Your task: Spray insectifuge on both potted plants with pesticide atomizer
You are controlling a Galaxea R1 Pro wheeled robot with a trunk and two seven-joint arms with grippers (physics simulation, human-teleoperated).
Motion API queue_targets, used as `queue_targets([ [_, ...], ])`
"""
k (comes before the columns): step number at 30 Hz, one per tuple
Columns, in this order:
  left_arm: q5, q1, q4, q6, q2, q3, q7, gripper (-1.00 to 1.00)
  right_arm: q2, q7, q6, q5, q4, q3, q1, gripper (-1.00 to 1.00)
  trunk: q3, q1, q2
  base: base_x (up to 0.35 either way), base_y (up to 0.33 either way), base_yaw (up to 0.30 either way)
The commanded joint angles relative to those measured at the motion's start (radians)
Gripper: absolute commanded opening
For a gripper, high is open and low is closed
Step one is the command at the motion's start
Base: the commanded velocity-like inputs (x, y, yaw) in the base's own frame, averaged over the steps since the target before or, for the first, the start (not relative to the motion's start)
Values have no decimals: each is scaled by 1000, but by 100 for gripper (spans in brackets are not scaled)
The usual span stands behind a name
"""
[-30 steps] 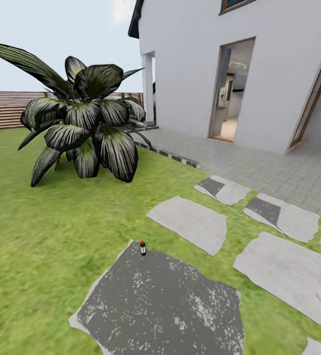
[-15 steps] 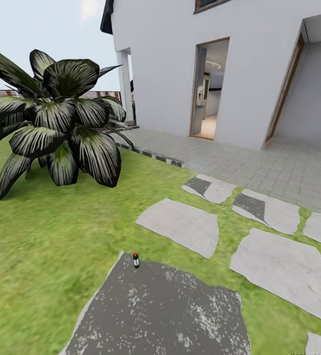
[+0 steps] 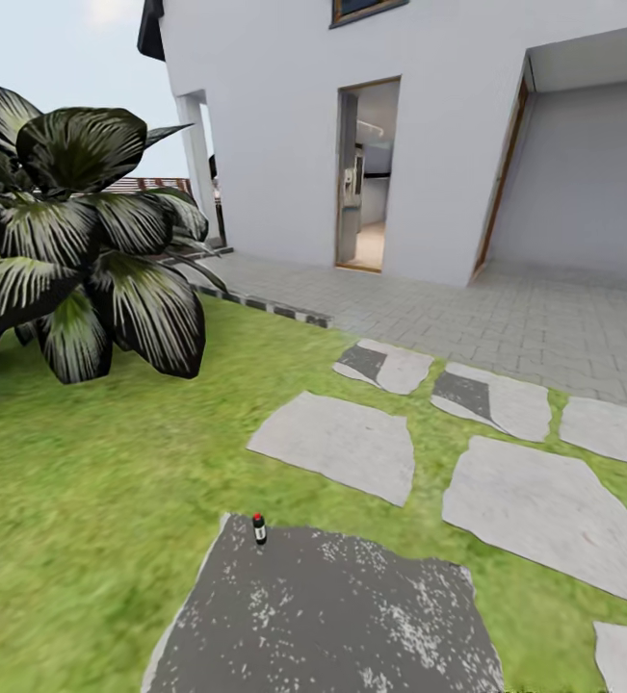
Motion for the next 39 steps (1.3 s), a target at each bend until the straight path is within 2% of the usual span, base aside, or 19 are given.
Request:
queue_targets([
  [1,1,0,1,-3,0,1,1,100,0,-4,-3,3,1,0,-1,100,-1,0,0,124,322,-264],
  [21,1,0,2,-3,0,1,1,100,0,-4,-3,3,1,0,-1,100,-1,0,0,110,327,-264],
  [39,2,0,0,-3,0,1,1,100,0,-4,-3,3,1,0,-1,100,-1,0,0,8,334,-264],
])
